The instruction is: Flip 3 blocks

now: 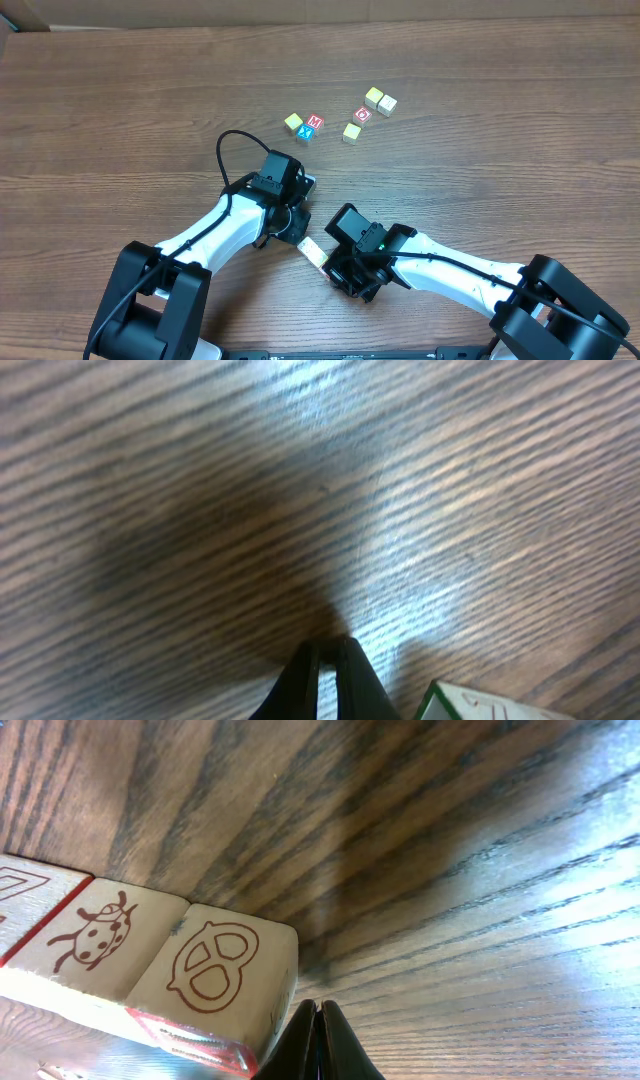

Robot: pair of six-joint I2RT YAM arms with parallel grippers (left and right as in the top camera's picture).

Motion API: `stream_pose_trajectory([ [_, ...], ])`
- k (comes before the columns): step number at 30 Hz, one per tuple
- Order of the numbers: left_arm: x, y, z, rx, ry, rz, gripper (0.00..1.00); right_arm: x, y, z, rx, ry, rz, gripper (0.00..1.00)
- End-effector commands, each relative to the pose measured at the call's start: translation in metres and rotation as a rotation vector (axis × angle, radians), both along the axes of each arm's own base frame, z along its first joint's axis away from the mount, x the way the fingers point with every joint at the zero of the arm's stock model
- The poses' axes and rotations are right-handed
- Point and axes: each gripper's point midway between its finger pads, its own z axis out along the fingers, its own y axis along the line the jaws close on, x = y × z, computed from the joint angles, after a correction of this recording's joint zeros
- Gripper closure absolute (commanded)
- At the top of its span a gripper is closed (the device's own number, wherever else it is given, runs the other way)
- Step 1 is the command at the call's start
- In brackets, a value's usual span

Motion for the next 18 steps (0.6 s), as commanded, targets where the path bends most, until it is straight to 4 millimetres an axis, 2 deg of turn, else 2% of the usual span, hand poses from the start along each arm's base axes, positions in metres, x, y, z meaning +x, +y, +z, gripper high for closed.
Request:
stream_pose_trajectory([
  [1,-0.044,0.036,-0.039,0.144,0.169,0.019,0.96,0.002,0.001,0.0,-0.005,-0.008,0.0,0.96],
  [5,-0.05,0.025,-0.037,0.084,0.196,-0.014,0.96,0.002,0.001,0.0,-0.005,-0.009,0.002,0.96],
  [8,-0.052,0.023,-0.037,0.079,0.202,-0.032,0.96,0.002,0.001,0.0,-0.005,-0.009,0.003,0.96],
  [18,-0.066,-0.002,-0.036,0.05,0.206,-0.168,0.96,0.002,0.001,0.0,-0.005,-0.009,0.003,0.96],
])
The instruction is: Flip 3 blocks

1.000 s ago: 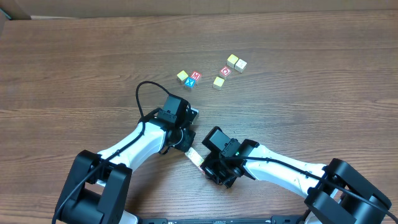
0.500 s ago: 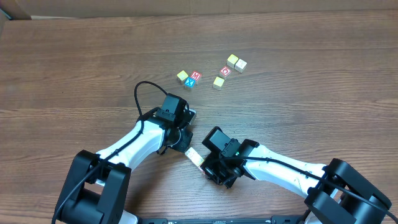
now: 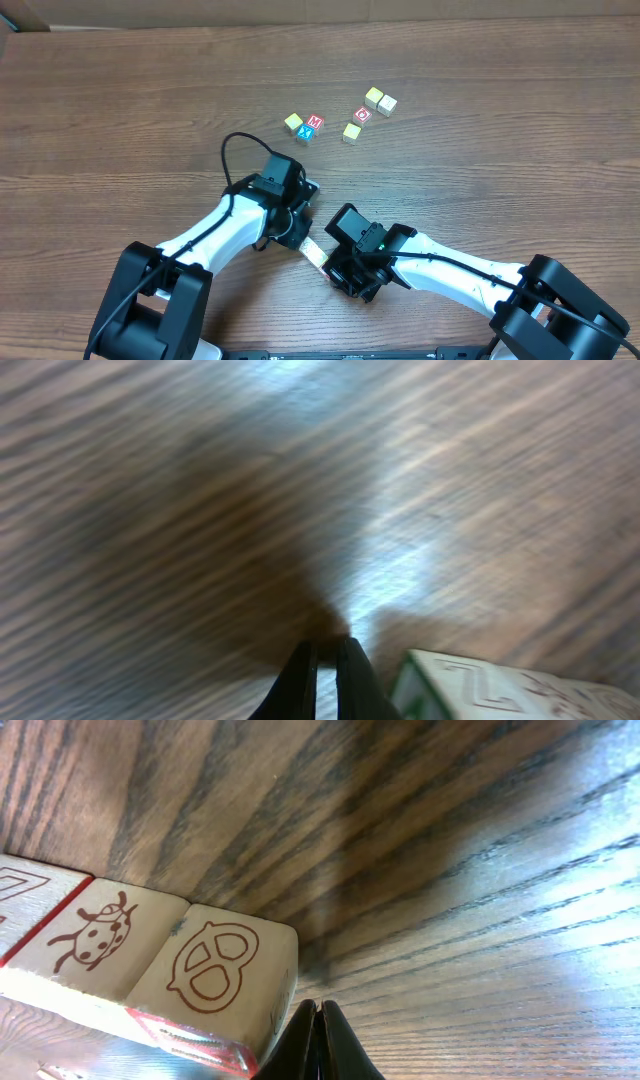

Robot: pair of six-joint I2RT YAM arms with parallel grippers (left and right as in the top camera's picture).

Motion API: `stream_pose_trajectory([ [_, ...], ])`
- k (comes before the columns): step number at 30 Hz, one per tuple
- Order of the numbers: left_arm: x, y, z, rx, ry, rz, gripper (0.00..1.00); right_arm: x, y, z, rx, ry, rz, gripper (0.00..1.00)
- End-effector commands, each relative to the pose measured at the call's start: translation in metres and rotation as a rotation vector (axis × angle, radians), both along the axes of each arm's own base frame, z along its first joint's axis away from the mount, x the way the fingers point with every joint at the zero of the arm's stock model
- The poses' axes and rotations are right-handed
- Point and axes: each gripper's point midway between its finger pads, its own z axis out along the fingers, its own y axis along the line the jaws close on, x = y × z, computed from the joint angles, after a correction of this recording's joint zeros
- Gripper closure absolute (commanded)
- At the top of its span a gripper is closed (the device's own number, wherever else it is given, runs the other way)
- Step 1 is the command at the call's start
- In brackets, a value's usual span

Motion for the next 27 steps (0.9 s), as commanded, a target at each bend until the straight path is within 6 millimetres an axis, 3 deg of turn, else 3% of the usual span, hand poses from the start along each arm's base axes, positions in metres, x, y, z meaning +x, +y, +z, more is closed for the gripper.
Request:
stream_pose_trajectory([
  [1,-0.0522,0.0069,-0.0362,0.07,0.166,-0.086,0.96,0.0017,0.0011,-0.0002,-0.004,-0.009,0.003,0.96],
  [27,-0.0499,0.0069,-0.0368,0.087,0.149,-0.087,0.96,0.0087,0.0093,0.0012,0.012,-0.068,0.009,0.96],
])
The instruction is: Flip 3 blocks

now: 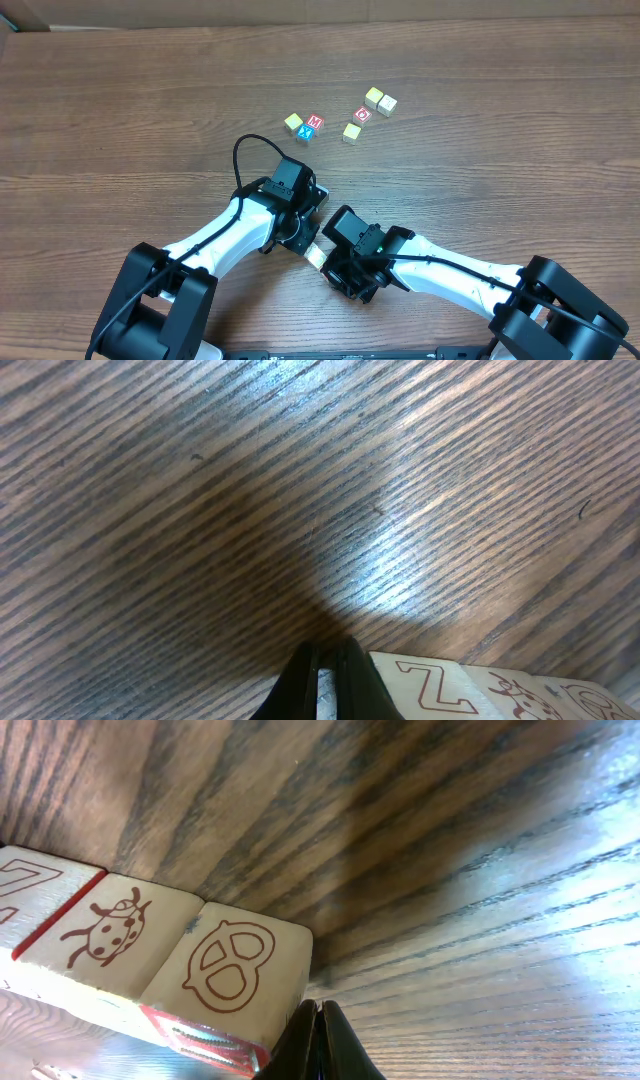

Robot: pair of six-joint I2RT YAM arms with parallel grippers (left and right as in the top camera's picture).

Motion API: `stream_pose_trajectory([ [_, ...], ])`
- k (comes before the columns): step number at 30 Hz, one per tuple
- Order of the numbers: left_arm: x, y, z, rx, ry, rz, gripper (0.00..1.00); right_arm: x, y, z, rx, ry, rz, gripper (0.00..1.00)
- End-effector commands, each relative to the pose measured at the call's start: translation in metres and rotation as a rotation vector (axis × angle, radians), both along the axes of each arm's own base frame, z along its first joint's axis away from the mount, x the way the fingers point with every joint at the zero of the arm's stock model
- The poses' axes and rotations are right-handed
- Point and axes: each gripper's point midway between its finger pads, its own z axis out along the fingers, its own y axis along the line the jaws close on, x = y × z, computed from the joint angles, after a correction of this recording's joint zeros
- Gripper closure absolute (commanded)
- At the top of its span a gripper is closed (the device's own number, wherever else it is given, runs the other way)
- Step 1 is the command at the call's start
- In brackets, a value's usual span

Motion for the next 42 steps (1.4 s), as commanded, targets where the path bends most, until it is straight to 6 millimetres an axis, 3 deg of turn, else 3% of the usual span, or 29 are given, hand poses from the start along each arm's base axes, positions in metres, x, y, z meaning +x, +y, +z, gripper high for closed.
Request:
stream_pose_trajectory([
  [1,-0.043,0.017,-0.037,0.08,0.152,-0.038,0.96,0.007,0.005,0.001,0.007,-0.04,-0.001,0.96],
  [9,-0.042,0.016,-0.037,0.076,0.146,-0.032,0.96,0.003,0.013,0.002,0.022,-0.059,0.021,0.96],
  [24,-0.044,-0.001,-0.037,0.07,0.114,-0.096,0.96,0.003,0.013,0.002,0.021,-0.06,0.021,0.96],
  [42,-0.034,-0.008,-0.036,0.044,0.068,-0.101,0.96,0.003,0.013,0.002,0.021,-0.061,0.021,0.96],
])
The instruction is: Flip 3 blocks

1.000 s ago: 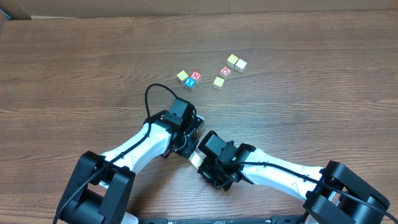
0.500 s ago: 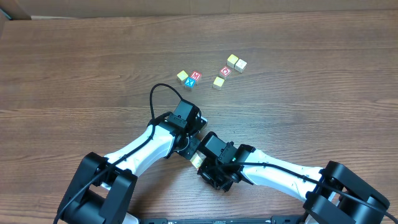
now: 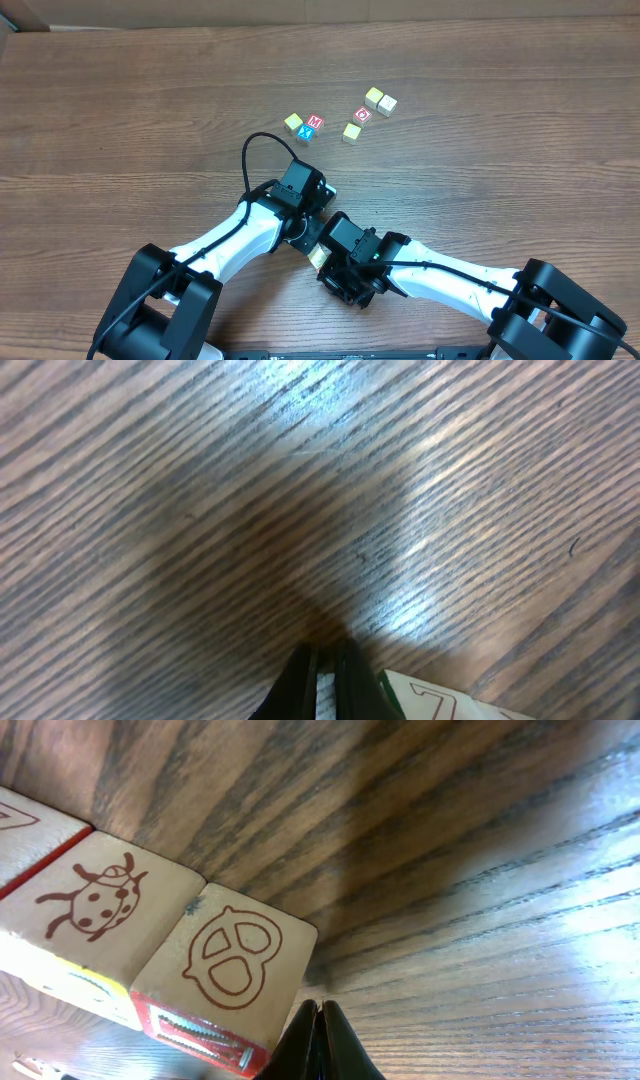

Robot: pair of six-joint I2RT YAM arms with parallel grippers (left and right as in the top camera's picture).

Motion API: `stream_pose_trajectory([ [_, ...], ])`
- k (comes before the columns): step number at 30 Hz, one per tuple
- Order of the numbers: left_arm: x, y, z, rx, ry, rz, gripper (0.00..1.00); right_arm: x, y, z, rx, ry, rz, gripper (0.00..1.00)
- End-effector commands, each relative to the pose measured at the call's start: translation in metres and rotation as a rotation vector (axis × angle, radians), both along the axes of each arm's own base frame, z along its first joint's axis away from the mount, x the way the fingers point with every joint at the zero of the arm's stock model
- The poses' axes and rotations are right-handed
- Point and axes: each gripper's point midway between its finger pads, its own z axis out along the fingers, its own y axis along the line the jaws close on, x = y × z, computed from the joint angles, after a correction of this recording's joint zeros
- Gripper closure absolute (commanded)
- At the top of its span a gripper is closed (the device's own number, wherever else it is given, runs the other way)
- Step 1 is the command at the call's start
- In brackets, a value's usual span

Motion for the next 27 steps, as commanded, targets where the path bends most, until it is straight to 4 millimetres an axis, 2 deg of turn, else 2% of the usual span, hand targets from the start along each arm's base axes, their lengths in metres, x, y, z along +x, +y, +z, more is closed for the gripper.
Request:
stream_pose_trajectory([
  [1,-0.045,0.004,-0.037,0.033,0.159,-0.058,0.96,0.011,0.008,0.004,0.022,-0.045,-0.009,0.96],
  [17,-0.039,0.0,-0.037,0.018,0.135,-0.063,0.96,0.012,0.009,0.004,0.028,-0.049,-0.009,0.96],
  [27,-0.041,-0.009,-0.036,0.011,0.121,-0.095,0.96,0.012,0.009,0.003,0.026,-0.048,-0.009,0.96],
])
